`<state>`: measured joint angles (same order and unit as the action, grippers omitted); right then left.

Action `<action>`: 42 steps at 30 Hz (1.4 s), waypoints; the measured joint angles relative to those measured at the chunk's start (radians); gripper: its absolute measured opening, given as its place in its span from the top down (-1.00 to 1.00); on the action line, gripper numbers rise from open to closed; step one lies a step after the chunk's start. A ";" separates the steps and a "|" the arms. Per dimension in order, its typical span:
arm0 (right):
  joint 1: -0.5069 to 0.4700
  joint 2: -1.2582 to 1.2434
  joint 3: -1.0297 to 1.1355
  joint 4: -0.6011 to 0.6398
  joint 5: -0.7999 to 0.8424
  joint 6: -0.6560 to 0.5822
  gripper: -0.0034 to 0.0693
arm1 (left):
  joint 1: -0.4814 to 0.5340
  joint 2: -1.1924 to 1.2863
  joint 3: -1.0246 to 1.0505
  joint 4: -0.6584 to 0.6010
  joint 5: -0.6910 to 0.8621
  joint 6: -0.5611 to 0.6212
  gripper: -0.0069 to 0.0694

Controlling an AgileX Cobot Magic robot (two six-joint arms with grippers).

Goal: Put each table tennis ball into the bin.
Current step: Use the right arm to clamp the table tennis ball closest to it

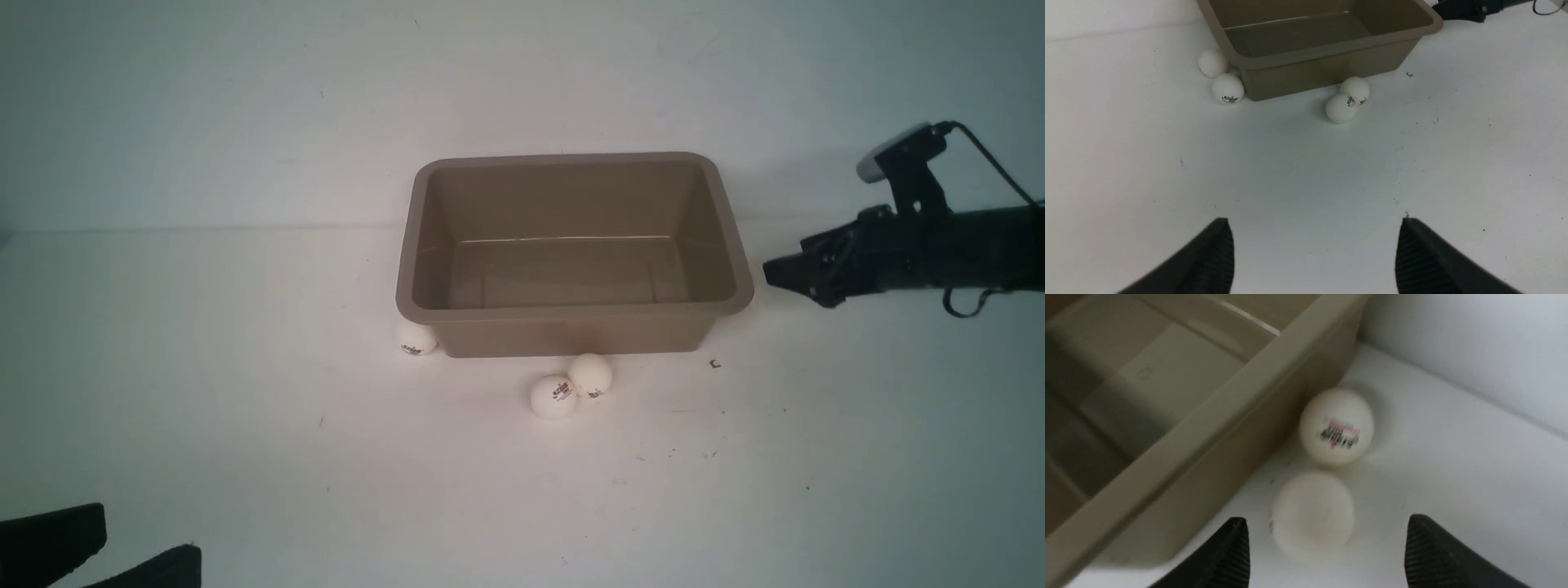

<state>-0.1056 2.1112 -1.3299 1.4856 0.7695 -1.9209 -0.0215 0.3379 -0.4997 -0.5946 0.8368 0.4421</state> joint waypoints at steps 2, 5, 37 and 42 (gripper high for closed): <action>0.001 0.020 -0.030 0.002 0.001 0.025 -0.36 | 0.000 0.000 0.000 0.000 0.000 0.000 -0.43; 0.001 0.041 -0.053 -0.001 0.005 0.044 -0.36 | 0.000 0.000 0.000 0.000 0.000 0.000 -0.43; 0.038 0.129 -0.077 0.014 0.061 0.017 -0.36 | 0.000 0.000 0.000 0.000 0.000 0.000 -0.43; 0.039 0.129 -0.077 0.035 0.032 0.003 -0.36 | 0.000 0.000 0.000 0.000 0.000 0.000 -0.43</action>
<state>-0.0664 2.2402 -1.4067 1.5208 0.8018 -1.9183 -0.0215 0.3379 -0.4997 -0.5946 0.8368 0.4421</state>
